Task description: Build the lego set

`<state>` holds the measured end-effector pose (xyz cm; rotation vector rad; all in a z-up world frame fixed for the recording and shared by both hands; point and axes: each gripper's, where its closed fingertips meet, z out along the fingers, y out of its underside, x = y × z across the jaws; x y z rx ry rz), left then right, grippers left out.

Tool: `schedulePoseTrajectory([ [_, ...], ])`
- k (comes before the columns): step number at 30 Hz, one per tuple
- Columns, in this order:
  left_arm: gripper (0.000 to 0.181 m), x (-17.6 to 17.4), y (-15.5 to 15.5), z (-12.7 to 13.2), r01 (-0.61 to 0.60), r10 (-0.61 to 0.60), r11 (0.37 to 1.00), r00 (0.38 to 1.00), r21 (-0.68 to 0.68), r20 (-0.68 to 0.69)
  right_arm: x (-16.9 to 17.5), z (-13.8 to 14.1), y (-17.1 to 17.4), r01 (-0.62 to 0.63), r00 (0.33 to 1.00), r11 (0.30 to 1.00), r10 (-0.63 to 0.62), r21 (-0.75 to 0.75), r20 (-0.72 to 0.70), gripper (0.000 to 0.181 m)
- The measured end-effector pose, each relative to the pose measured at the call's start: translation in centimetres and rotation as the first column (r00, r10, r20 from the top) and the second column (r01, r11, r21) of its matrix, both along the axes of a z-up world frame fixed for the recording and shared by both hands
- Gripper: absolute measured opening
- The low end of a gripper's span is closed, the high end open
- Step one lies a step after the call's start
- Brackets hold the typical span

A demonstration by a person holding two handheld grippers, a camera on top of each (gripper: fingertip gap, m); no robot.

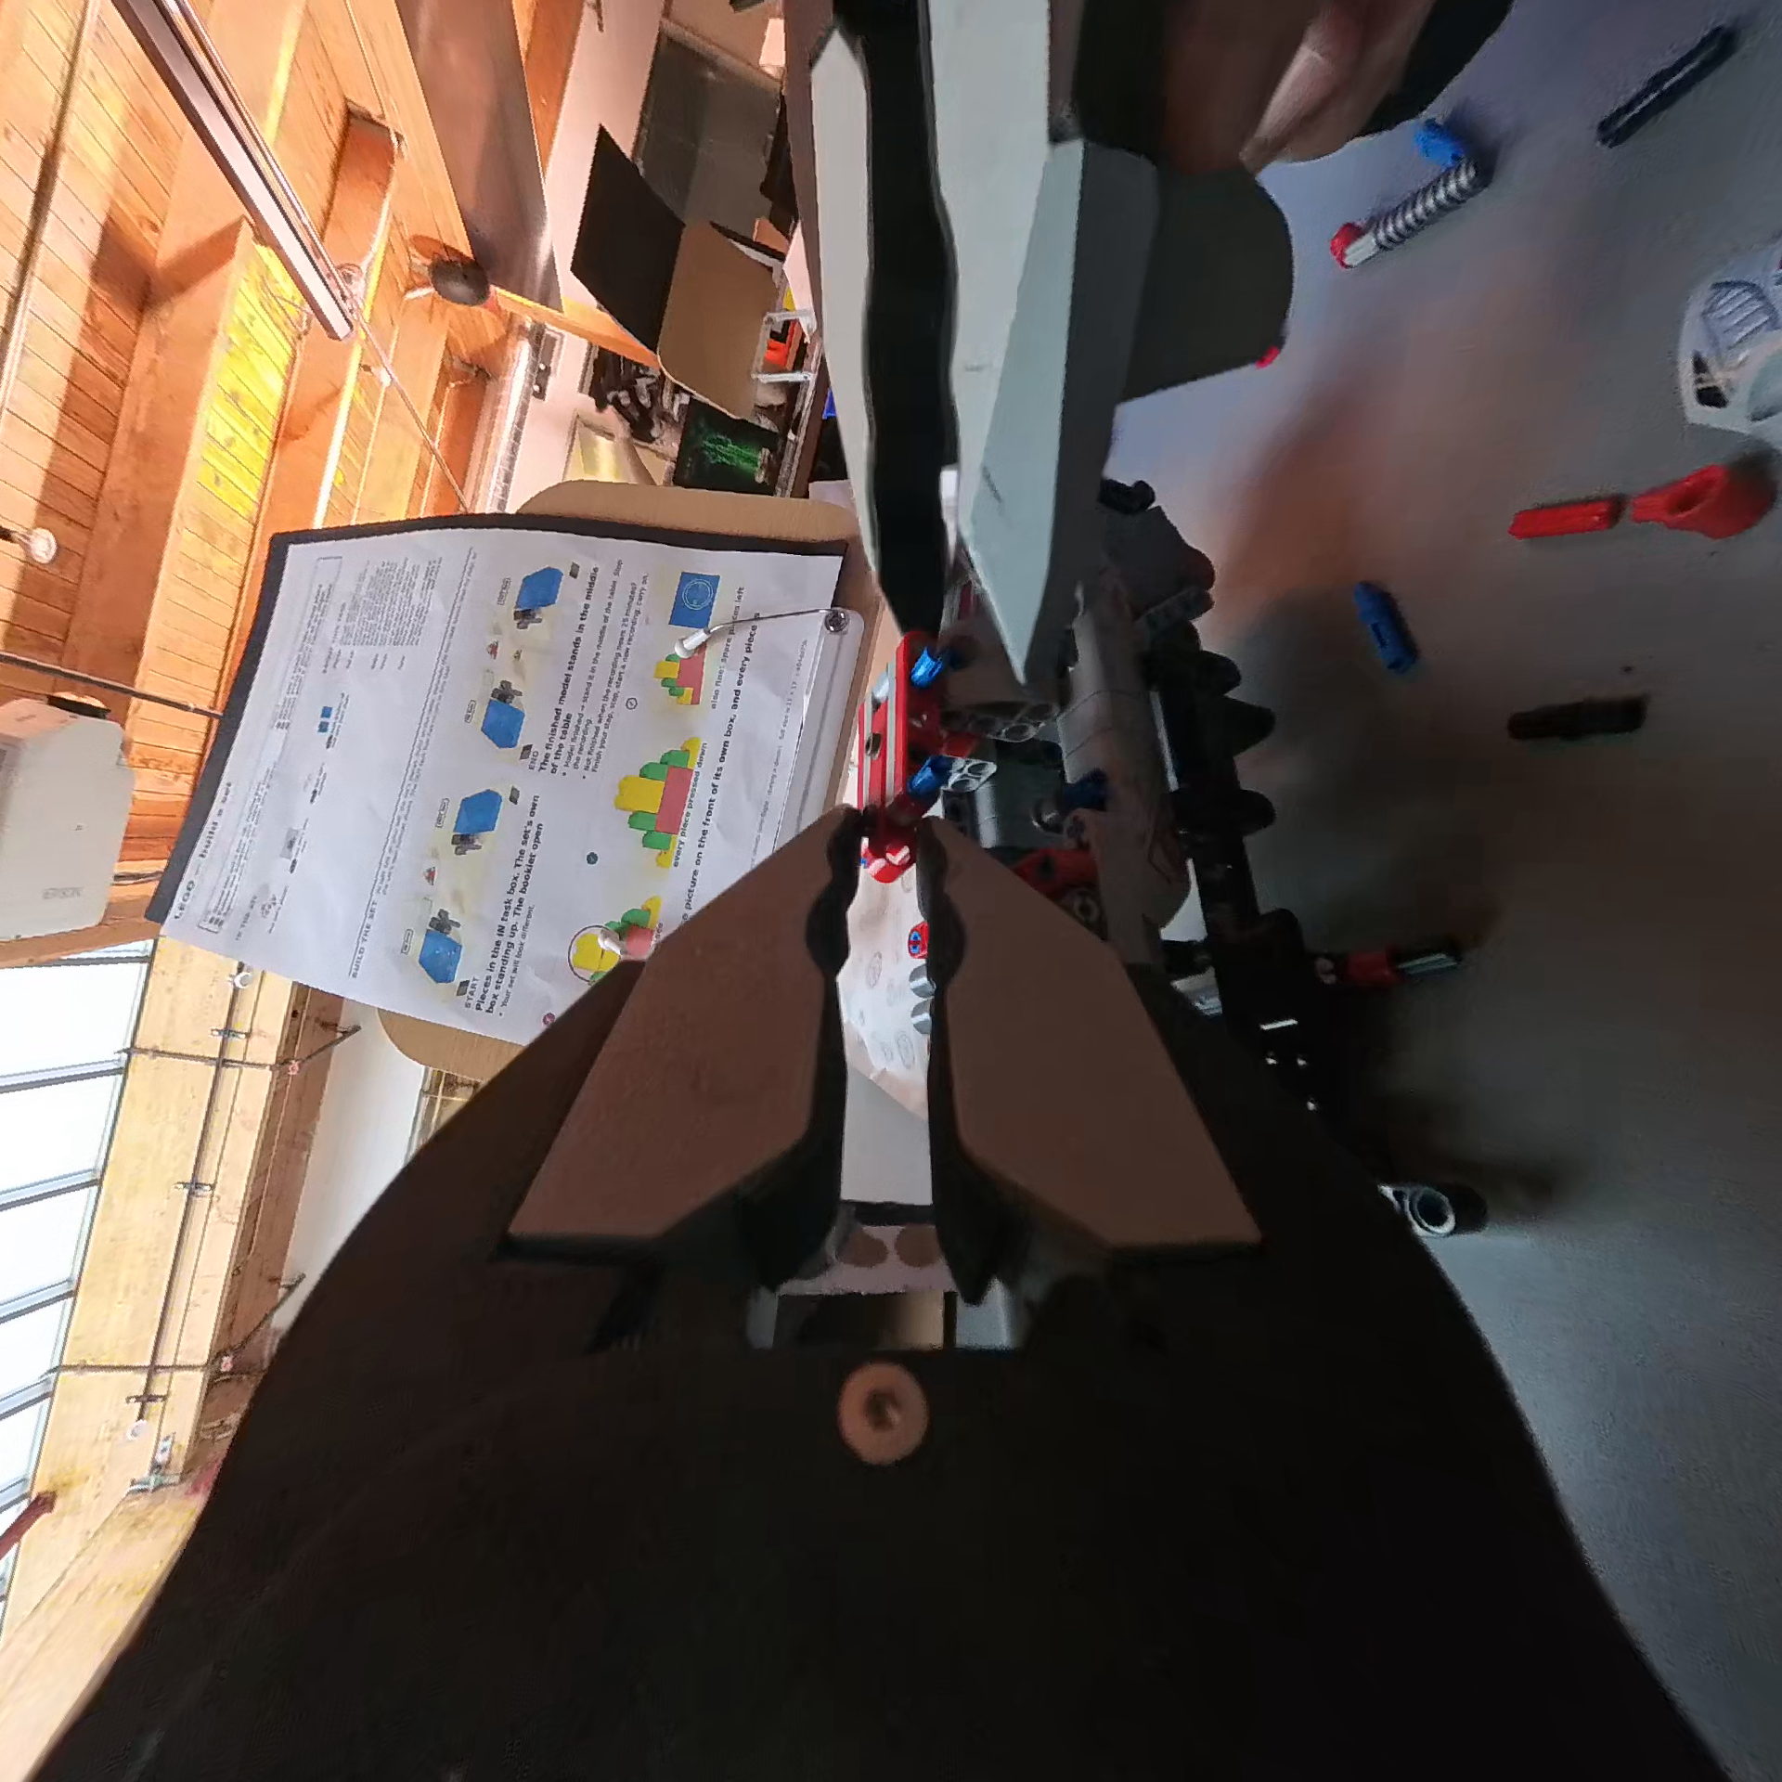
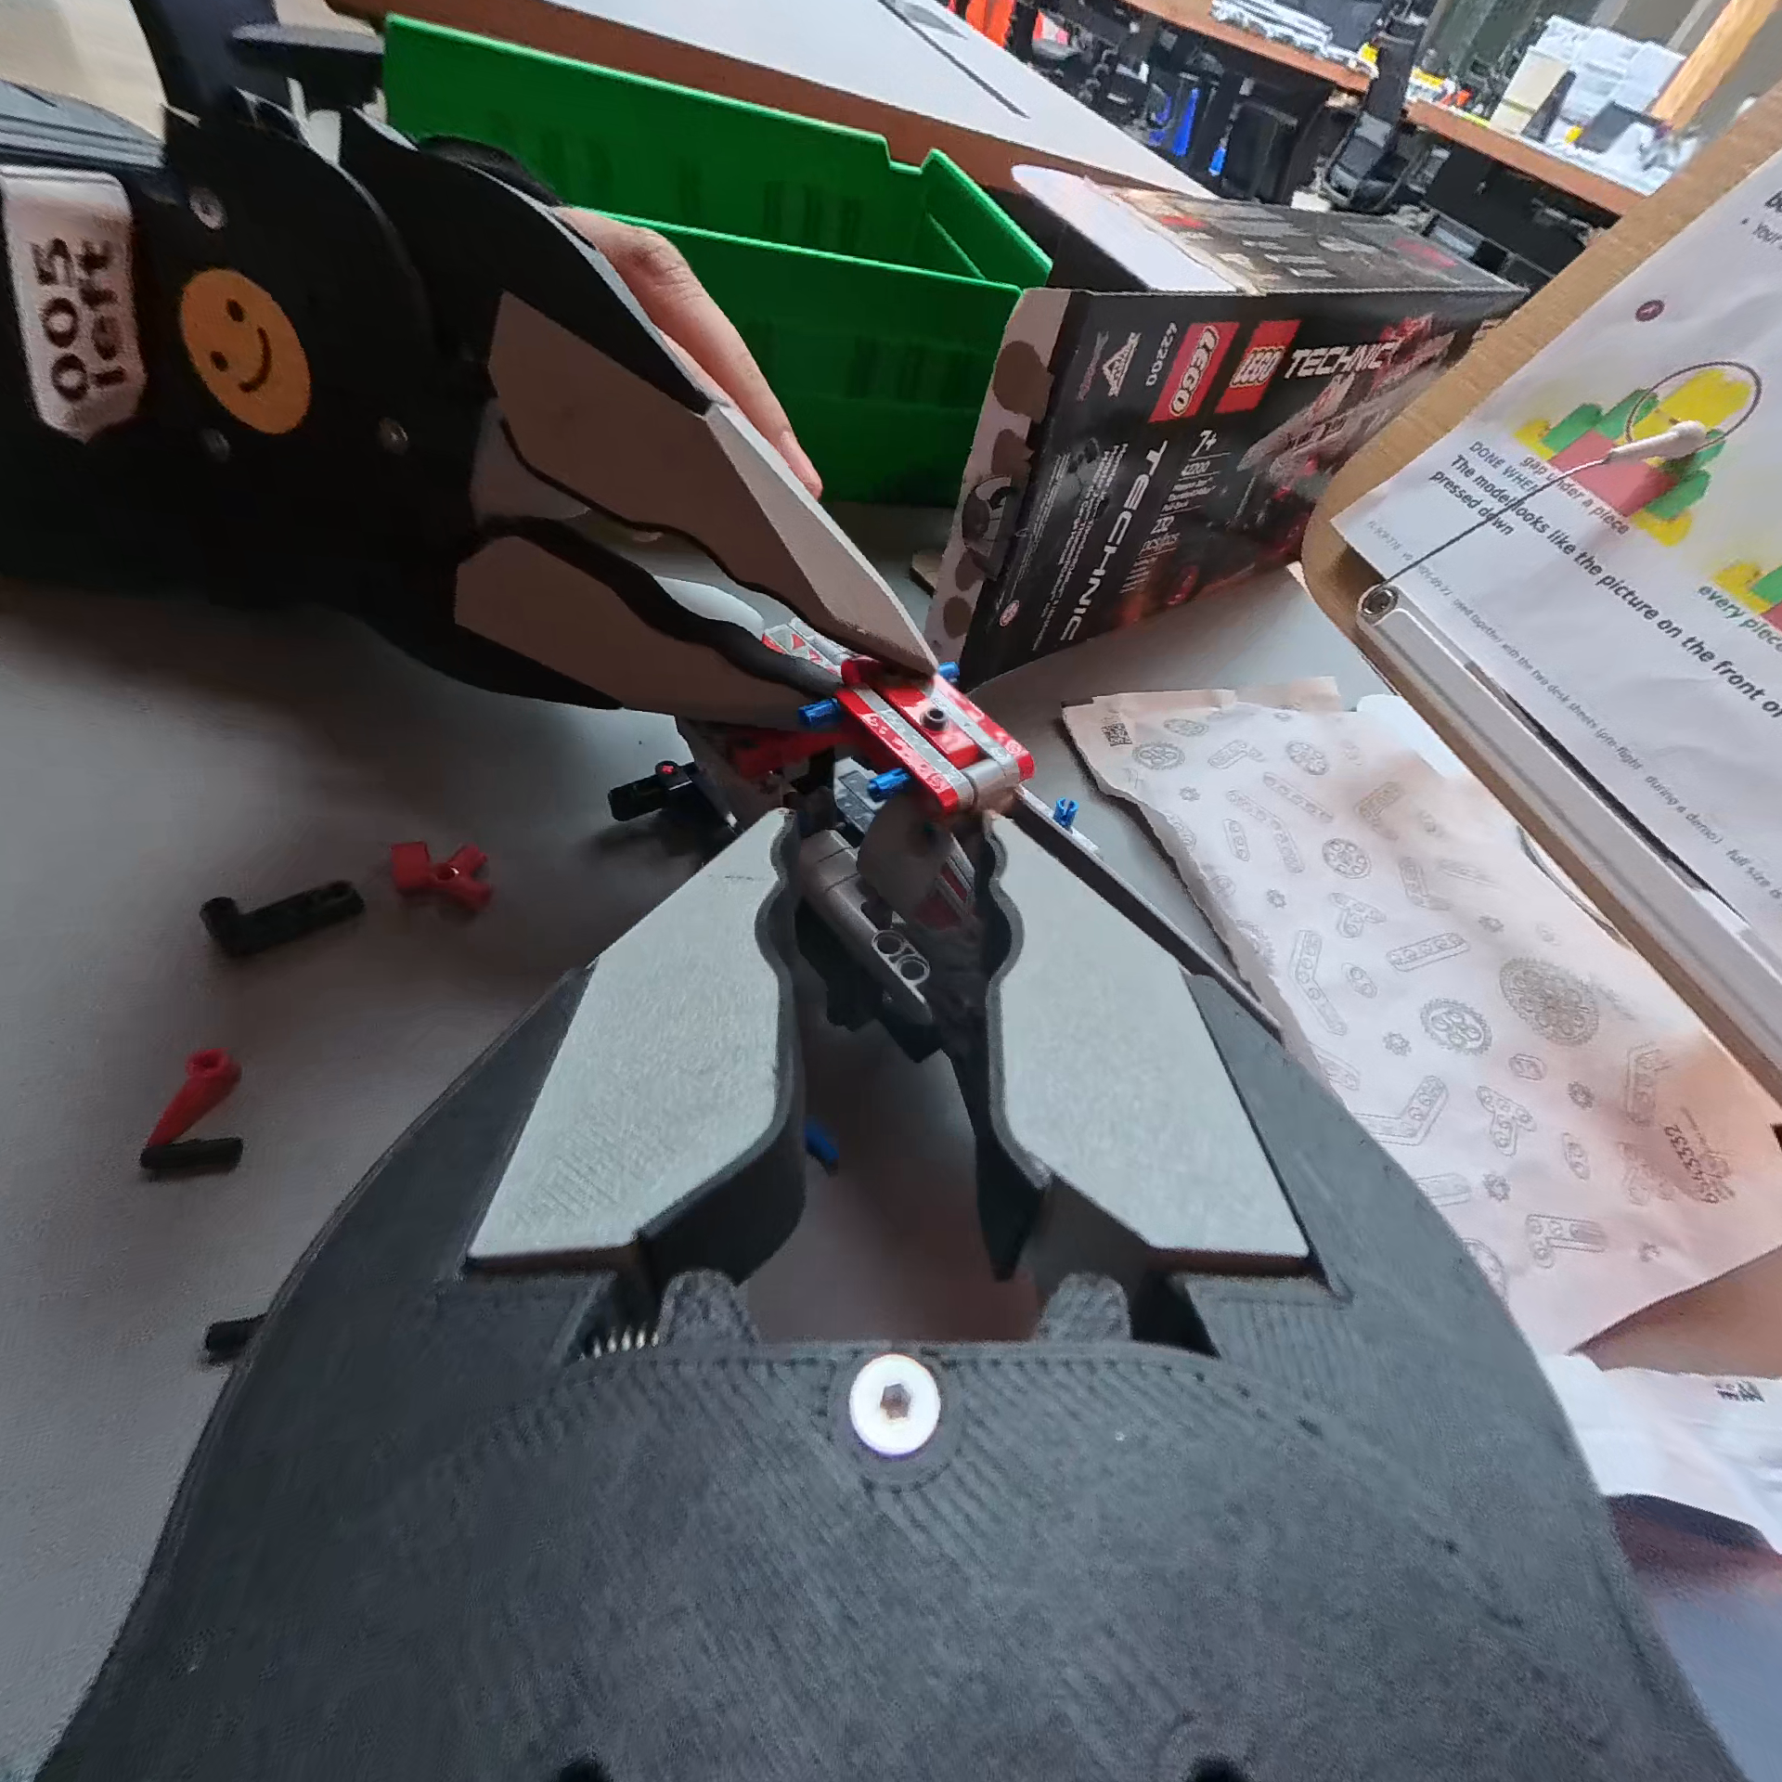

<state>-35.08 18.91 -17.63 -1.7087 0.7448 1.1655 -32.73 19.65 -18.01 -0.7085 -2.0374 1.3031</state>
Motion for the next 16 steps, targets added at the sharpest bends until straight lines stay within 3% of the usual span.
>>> schedulePoseTrajectory([
  [8, 0.008, 0.2, -0.1, 0.1, 0.043, -0.043, 0.999, 0.999, 0.016, 0.002, 1.2, 2.6, -0.2, -0.095, 0.995, 0.978, 0.087, -0.187, -0.047, 0.030],
  [12, 0.009, -0.1, -0.2, 0.1, 0.039, -0.040, 0.999, 0.999, 0.023, 0.026, 3.0, 4.5, -1.3, -0.245, 0.969, 0.903, 0.235, -0.354, -0.072, 0.032],
  [13, 0.009, -0.2, -0.2, 0.0, 0.039, -0.039, 0.999, 0.999, 0.024, 0.033, 4.3, 5.8, -1.8, -0.333, 0.942, 0.841, 0.317, -0.427, -0.110, 0.033],
  [14, 0.009, -0.2, -0.2, 0.0, 0.038, -0.039, 0.999, 0.998, 0.025, 0.039, 6.0, 7.5, -2.1, -0.435, 0.894, 0.731, 0.418, -0.526, -0.158, 0.032],
  [16, 0.009, -0.3, -0.2, 0.0, 0.039, -0.040, 0.999, 0.998, 0.027, 0.050, 9.9, 11.6, -1.0, -0.591, 0.738, 0.367, 0.606, -0.718, -0.298, 0.033],
])
